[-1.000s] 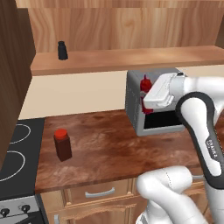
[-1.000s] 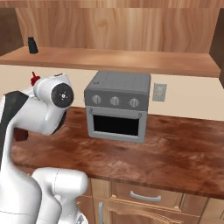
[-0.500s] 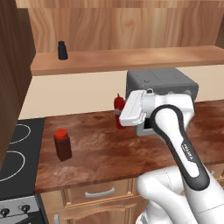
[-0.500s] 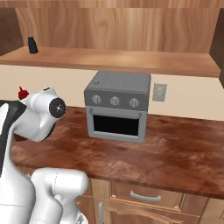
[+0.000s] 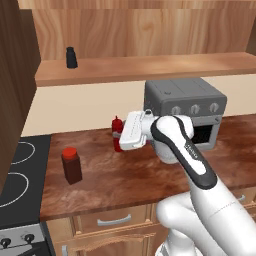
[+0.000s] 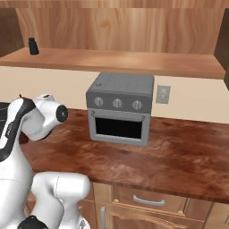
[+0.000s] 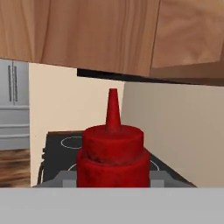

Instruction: Collect the paprika, ketchup, and shaker from the cabinet and place them next to the stove.

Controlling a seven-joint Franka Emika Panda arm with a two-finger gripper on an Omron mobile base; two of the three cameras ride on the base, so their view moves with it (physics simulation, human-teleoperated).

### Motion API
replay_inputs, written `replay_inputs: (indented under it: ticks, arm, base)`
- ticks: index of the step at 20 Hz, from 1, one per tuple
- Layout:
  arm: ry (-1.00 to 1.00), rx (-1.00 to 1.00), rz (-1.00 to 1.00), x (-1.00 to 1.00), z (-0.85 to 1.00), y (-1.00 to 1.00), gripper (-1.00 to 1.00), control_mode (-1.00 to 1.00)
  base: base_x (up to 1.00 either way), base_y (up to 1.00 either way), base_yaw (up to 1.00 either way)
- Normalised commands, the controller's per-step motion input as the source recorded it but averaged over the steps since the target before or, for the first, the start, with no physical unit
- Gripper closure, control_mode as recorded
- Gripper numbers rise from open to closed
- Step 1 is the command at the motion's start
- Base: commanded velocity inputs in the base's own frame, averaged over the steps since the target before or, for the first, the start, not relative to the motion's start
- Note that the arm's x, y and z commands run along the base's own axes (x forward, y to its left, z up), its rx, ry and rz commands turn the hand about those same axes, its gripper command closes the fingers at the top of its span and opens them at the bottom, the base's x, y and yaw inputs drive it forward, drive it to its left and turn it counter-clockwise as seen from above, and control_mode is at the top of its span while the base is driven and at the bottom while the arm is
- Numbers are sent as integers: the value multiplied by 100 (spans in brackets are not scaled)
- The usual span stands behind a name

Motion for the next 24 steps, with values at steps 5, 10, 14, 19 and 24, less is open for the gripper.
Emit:
replay_inputs:
  ticks: [5, 10, 14, 19, 24]
  arm:
    - [1, 0, 9, 24, -18, 27, 100, -100]
    - [0, 0, 6, 45, -21, 32, 100, -100]
    - [0, 0, 6, 47, -28, 16, 100, -100]
    - [0, 0, 8, 43, -41, 16, 100, -100]
    - [0, 0, 7, 39, -42, 25, 100, -100]
  base:
    - [0, 0, 0]
    - [0, 0, 0]
    - [0, 0, 0]
    - [0, 0, 0]
    - [0, 0, 0]
